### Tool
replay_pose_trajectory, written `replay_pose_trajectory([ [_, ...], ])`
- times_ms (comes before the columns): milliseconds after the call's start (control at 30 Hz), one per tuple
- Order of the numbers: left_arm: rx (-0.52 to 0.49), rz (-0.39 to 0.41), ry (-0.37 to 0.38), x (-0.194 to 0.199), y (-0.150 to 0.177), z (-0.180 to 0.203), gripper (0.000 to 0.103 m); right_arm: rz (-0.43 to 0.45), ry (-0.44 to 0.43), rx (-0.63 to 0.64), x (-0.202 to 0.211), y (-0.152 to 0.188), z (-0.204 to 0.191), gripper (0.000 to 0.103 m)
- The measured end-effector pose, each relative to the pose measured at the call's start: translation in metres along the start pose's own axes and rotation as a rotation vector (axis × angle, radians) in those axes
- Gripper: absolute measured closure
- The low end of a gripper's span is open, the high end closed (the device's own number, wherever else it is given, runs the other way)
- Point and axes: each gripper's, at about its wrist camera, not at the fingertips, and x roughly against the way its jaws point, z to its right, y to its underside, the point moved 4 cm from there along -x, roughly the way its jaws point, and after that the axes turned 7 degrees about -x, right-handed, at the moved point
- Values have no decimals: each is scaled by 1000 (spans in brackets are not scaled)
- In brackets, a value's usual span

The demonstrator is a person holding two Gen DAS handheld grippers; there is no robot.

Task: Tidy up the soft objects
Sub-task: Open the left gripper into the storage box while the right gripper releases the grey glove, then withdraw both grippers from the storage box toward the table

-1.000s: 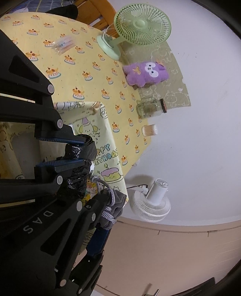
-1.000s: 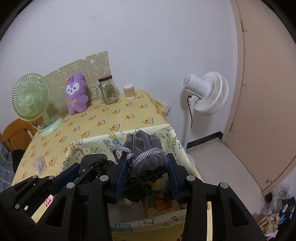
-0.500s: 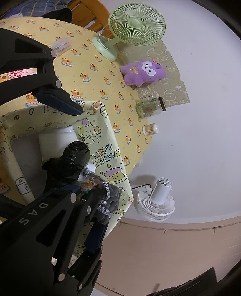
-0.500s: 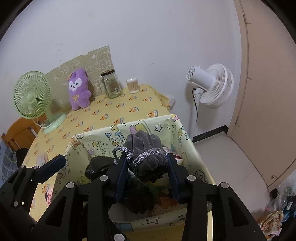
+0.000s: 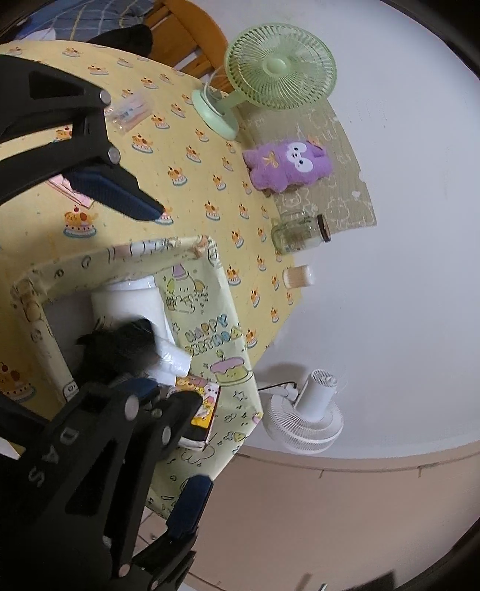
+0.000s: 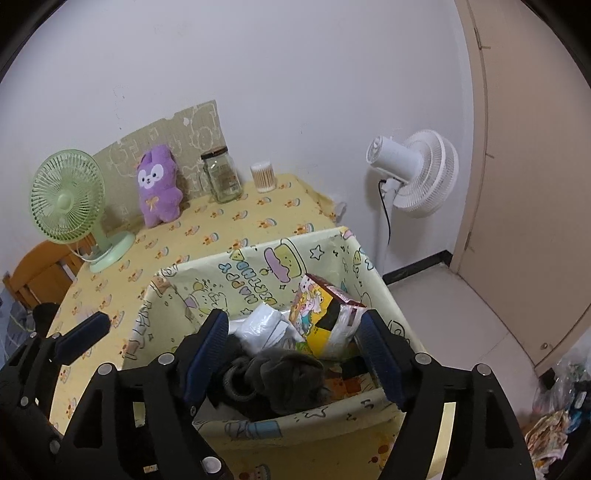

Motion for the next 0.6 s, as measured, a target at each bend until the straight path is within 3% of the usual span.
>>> replay_pose_trajectory([
  [600,60,63,-13,43,3,-34,10,74,39,19,45,-1,-34,12],
])
